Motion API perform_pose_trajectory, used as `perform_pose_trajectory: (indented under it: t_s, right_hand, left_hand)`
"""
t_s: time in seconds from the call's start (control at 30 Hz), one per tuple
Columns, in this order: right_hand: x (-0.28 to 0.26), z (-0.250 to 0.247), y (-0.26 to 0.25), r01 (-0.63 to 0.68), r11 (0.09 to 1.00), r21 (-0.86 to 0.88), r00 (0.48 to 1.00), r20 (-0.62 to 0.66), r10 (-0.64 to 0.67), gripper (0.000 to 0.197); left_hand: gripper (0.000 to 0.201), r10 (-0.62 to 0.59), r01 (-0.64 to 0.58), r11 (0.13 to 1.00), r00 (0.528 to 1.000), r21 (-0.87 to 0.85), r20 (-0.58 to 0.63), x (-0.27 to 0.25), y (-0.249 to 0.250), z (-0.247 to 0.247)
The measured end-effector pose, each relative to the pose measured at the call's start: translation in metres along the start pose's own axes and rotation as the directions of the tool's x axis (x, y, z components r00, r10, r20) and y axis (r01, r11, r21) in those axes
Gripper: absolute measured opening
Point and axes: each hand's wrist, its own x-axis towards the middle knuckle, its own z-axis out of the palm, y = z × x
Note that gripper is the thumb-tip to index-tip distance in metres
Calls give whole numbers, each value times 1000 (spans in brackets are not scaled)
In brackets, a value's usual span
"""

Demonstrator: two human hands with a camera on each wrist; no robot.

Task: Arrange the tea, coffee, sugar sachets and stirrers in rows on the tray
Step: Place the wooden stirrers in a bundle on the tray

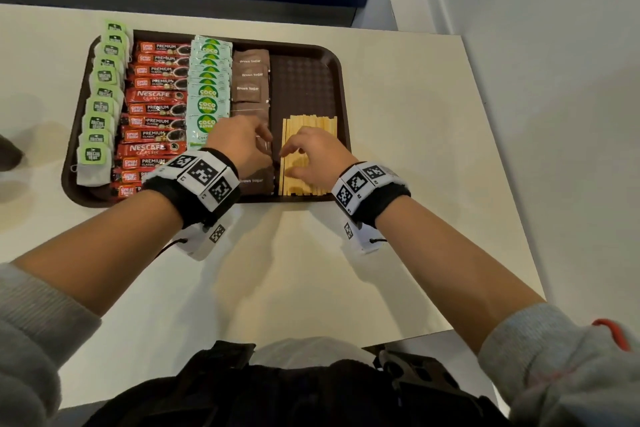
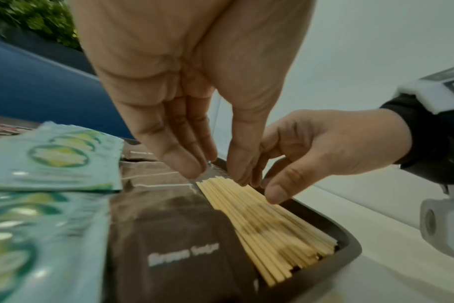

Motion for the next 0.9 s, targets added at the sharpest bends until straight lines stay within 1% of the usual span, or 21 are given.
perform_pose_trajectory:
  t_s: [0.1,0.2,0.3,0.4,0.5,0.67,0.77,0.9]
  right_hand:
    - [-3,15,-18,45,998,-34,999,28,-44,32]
    - [-6,29,-38,37,996,-77,999,33,-34,36]
    - [-9,44,-53,-3,997,-78,1000,20,4,31]
    - [-11,54,-66,-53,996,-76,999,3,53,22]
    - [-14,58,-69,-118,991,-60,993,-32,116,19]
    - [-15,63,-71,-164,986,-38,984,-71,161,16]
    - [-15,62,-70,-174,984,-40,983,-71,171,15]
    - [-13,61,-69,-163,985,-59,985,-59,159,14]
  left_hand:
    - [31,-2,2,999,1000,52,5,-17,-16,-4]
    - [32,22,-23,993,1000,113,15,-33,-38,-9]
    - [27,50,-63,986,995,152,86,-44,-64,-14]
    - [30,71,-92,974,992,207,107,-53,-89,-19]
    - [30,108,-130,965,988,227,109,-58,-105,-21]
    - [27,137,-150,961,988,233,71,-60,-116,-19]
    - [30,142,-160,959,986,233,93,-58,-115,-19]
    - [28,131,-154,962,985,224,116,-55,-113,-20]
